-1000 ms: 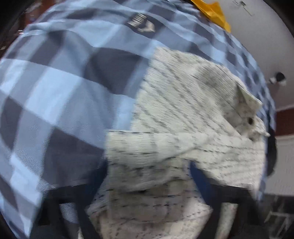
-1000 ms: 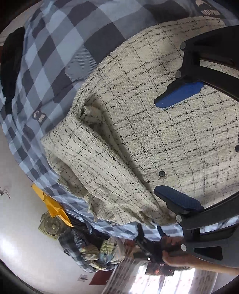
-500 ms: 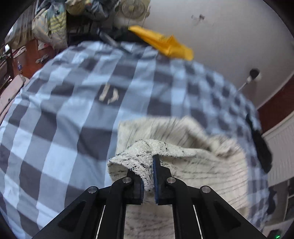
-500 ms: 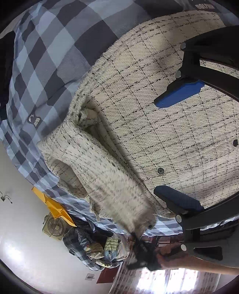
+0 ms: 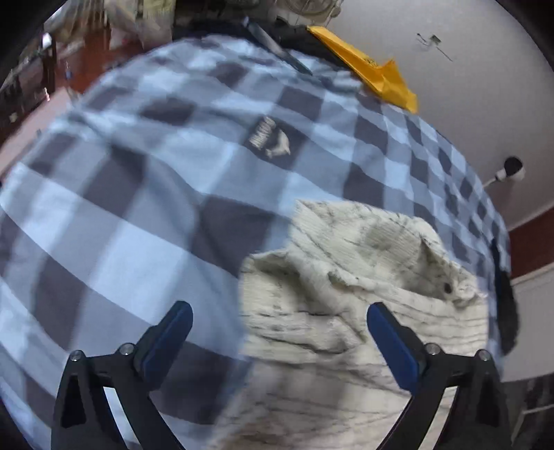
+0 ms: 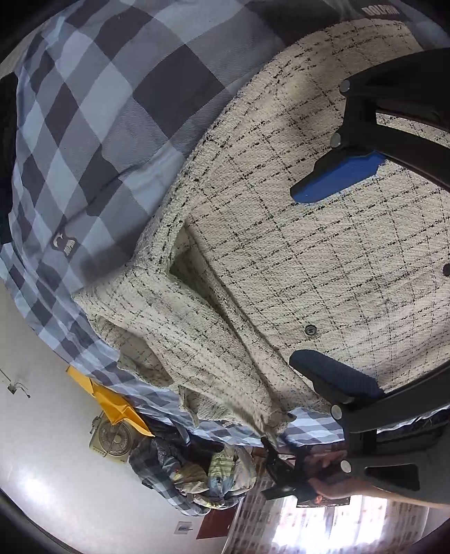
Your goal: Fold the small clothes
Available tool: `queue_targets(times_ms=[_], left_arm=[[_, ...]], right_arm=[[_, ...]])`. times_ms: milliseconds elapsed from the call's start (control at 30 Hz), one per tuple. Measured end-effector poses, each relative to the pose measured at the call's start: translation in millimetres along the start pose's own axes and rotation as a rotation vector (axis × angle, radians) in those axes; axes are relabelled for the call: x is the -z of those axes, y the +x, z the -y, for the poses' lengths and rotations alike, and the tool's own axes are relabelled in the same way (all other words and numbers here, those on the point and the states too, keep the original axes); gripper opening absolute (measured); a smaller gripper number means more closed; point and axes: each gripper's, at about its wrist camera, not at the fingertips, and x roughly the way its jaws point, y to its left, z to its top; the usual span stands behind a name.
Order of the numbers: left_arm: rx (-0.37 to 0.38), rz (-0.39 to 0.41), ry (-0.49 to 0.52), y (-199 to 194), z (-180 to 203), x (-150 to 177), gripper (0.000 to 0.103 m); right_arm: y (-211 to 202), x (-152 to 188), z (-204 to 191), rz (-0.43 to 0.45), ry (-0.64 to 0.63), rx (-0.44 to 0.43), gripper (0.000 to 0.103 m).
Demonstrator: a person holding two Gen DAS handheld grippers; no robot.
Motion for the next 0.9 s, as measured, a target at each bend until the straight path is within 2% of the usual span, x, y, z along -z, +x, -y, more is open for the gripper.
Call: queue_targets(times_ms=[100,133,200,267,333,400,467,533,600,700,733,767,833,867,900], left_arm=[[-0.103,0.016,0.054,-19,-4,-3,0.102],[-0.152,0.018,0.106,-24,-1,0,0.102],[-0.223,0.033,0.236,-27,6,12,0.102],[-0.283,0.077,0.425,-28,24,32,0.101],[-0.277,0.111,0.602,-25,41,58,0.101],[-0.253,0.099,0.721,-13,56,79,0.098],[-0.26,0.044,0.772,5,66,87,0.086],[-0.319,0.005,0.784,24,69,86,0.081],[-0.347,-0.023,0.752,37,66,80,0.081],[-0.335,-0.057,0.695,51,56,72,0.08],[-0.308,-0.073,0.699,53,54,71,0.065],[-0.29,-0.083,0.704,56,53,74,0.038],[-0.231,-0.117,0.685,54,54,73,0.028],[-0.185,-0.122,0.667,50,55,73,0.018],[-0.136,-0.122,0.65,45,54,72,0.013]], right_arm=[[0,2,-1,-0.004,-0.002,-0.006,0.085],[0,3,-2,-0.005,-0.005,-0.006,0.085],[1,3,-3,-0.008,-0.008,-0.006,0.085],[2,4,-4,-0.012,-0.01,-0.007,0.085],[2,5,-5,-0.012,-0.01,-0.007,0.085],[2,4,-5,-0.012,-0.008,-0.005,0.085],[3,4,-4,-0.011,-0.006,-0.002,0.085],[4,3,-3,-0.013,-0.003,0.0,0.085],[6,4,-2,-0.019,0.0,0.002,0.085],[9,3,-3,-0.026,-0.004,0.006,0.085],[9,3,-3,-0.026,-0.006,0.009,0.085],[10,2,-3,-0.026,-0.009,0.011,0.085],[12,2,-3,-0.03,-0.013,0.018,0.085],[14,2,-3,-0.038,-0.012,0.019,0.085],[15,3,-2,-0.044,-0.01,0.017,0.085]])
